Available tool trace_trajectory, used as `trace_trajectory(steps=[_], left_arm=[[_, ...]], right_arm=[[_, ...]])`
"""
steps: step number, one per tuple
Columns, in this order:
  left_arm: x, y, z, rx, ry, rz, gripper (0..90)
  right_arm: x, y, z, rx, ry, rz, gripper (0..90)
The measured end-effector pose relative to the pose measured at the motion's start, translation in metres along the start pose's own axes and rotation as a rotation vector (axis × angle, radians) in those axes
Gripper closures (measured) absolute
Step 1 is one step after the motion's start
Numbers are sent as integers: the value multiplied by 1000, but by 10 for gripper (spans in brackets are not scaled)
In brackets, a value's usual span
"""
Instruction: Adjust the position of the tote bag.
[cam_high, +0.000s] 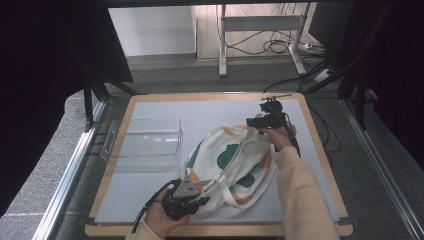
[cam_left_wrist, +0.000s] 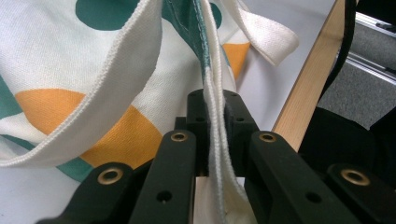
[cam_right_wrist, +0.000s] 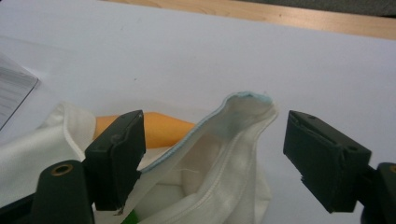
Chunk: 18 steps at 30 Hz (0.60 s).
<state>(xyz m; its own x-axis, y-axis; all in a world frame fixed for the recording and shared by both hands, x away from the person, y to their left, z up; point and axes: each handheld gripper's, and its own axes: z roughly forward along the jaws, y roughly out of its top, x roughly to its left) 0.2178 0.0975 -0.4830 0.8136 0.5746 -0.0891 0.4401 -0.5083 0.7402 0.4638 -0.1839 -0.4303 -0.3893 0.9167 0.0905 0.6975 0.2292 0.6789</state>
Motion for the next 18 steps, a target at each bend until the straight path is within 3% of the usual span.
trace_trajectory(steps=[3, 7, 12, 18], left_arm=[[0, 0, 0, 3, 1, 4, 841], [-1, 0, 1, 5, 3, 7, 841], [0, 0, 2, 8, 7, 10, 842], [0, -1, 2, 6, 7, 16, 844]], right_arm=[[-1, -3, 2, 8, 1, 16, 290], [-2, -9, 5, 35, 0, 21, 450], [-1, -10, 5, 79, 9, -16, 671], [0, -11, 2, 86, 37, -60, 820]])
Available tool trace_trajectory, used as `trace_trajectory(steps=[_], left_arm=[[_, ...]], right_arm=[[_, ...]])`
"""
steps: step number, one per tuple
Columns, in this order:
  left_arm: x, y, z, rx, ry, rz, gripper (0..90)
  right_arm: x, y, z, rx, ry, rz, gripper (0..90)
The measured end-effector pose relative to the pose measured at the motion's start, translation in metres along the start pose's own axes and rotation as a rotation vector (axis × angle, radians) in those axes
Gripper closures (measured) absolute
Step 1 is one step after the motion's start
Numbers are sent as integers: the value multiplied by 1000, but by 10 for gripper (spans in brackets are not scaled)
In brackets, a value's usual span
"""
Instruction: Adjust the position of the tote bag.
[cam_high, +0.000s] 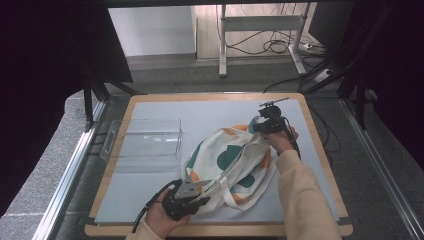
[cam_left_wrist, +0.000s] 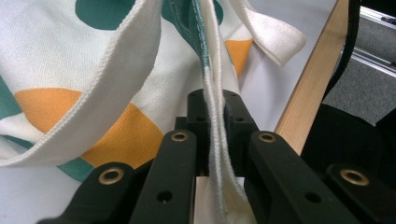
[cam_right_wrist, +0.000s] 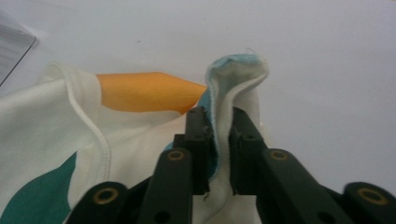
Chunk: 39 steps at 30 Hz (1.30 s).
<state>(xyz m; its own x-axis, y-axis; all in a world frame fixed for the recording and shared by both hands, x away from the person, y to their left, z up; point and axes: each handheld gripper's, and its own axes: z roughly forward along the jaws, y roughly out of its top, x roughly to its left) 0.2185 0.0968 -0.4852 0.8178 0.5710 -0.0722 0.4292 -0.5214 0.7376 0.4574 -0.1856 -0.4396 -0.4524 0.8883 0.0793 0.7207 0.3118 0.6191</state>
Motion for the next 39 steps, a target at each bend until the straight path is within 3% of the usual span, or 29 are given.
trace_trajectory(steps=[4, 14, 27, 39], left_arm=[[2, 0, -2, -3, -2, -4, 844], [5, 0, -7, -5, 15, 0, 846], [13, -1, -15, -33, 44, -11, 847], [23, 3, -19, -28, 66, -8, 849]], right_arm=[[2, -1, -4, -8, -6, -46, 831], [-1, -5, -17, -44, 12, -87, 842], [-6, -10, -42, -100, 38, -87, 847], [-12, -25, -70, -131, 45, -87, 847]])
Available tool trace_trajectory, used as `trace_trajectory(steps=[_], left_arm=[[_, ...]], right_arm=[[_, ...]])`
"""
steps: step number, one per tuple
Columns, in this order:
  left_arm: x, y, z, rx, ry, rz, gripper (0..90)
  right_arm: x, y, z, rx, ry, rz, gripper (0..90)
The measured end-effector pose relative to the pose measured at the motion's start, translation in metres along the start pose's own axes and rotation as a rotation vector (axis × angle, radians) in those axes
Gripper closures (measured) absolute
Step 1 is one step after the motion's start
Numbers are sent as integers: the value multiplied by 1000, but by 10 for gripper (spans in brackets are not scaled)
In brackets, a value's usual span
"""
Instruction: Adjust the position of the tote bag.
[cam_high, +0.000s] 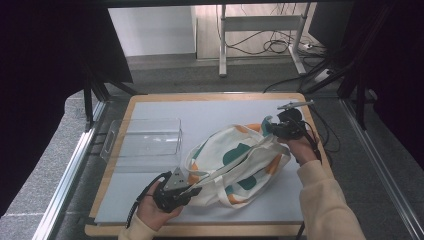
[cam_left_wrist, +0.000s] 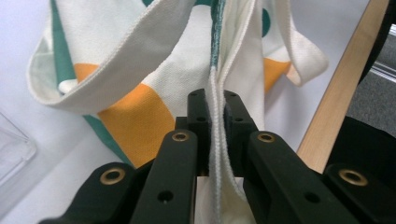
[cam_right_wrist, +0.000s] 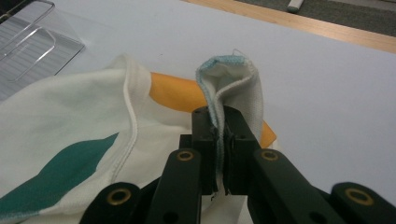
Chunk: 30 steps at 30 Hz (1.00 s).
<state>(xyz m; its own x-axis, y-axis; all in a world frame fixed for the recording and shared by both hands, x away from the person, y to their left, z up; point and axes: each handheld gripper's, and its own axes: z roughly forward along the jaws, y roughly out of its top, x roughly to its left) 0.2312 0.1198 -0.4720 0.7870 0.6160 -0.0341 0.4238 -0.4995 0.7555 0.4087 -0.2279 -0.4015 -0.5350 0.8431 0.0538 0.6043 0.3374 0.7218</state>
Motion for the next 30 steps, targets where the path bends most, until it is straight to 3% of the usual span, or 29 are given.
trace_trajectory(steps=[16, 23, 30], left_arm=[[25, 15, -9, -28, 28, -1, 849], [39, 23, -4, -29, 19, -12, 849], [49, 35, -4, -19, 36, 1, 849]], right_arm=[[3, -19, -41, -79, 0, -25, 847], [3, -38, -55, -95, -2, 3, 846], [4, -54, -66, -144, 8, 35, 845]])
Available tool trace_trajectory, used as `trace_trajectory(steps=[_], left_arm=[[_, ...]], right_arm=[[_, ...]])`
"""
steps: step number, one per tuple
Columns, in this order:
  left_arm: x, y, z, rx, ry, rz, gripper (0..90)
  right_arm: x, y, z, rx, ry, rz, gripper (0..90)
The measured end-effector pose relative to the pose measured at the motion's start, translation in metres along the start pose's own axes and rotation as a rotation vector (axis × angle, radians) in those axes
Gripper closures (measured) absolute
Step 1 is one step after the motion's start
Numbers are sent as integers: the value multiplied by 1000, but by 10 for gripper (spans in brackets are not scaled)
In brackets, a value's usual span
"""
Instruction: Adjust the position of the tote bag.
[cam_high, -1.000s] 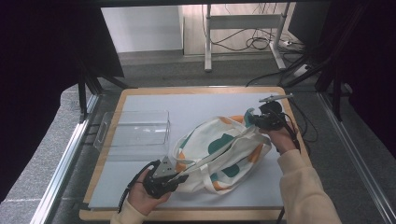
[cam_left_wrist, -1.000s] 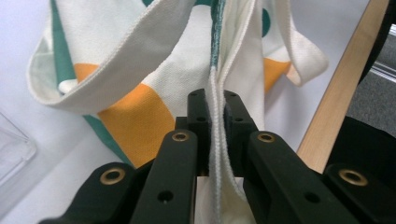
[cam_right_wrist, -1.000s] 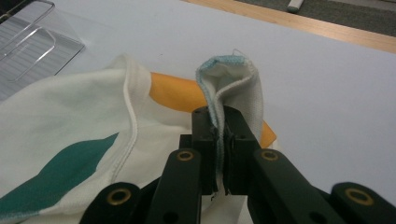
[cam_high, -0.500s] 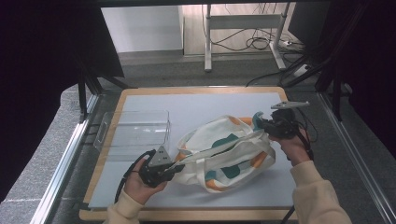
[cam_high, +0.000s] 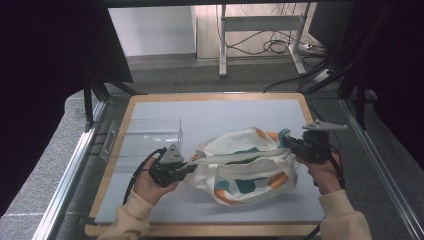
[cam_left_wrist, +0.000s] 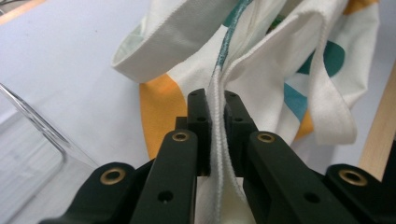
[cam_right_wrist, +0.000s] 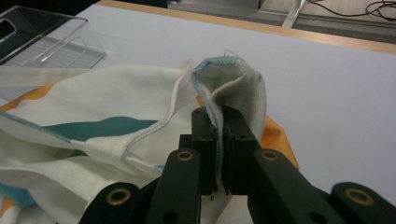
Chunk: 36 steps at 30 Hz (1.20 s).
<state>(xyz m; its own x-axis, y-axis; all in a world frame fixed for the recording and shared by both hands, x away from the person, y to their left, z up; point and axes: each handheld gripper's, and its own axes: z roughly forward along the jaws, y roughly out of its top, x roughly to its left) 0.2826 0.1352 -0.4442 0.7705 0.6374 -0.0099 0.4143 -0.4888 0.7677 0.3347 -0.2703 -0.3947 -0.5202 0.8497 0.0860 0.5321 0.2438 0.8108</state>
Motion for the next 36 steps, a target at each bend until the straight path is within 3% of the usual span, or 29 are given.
trace_trajectory(steps=[4, 7, 11, 15, 22, 26, 28, 30, 34, 36], left_arm=[[2, 6, 7, 11, 7, 1, 849], [3, 8, 12, 18, 12, 6, 848], [4, 7, 26, 51, 0, 3, 846], [0, 4, 33, 74, 10, 23, 836], [-1, -7, 32, 48, 6, -9, 759], [-3, -11, 25, 33, 2, -15, 604], [-4, -16, 17, -12, 0, -33, 541], [-3, -15, 13, -13, -10, -37, 485], [1, -13, 5, -54, -33, -70, 401], [3, -14, 2, -56, -22, -74, 378]], right_arm=[[1, -10, -7, -15, -14, 10, 845], [-3, -19, -9, -25, -12, 43, 843], [-10, -37, -3, -20, -14, 110, 839], [-14, -53, 4, -36, -20, 141, 838], [-13, -59, 7, -36, -53, 149, 796], [-13, -58, 4, -54, -60, 160, 674], [-15, -58, 3, -64, -53, 177, 614], [-14, -57, 2, -82, -72, 177, 523], [-11, -52, -4, -124, -114, 175, 397], [-9, -48, -7, -137, -122, 167, 358]])
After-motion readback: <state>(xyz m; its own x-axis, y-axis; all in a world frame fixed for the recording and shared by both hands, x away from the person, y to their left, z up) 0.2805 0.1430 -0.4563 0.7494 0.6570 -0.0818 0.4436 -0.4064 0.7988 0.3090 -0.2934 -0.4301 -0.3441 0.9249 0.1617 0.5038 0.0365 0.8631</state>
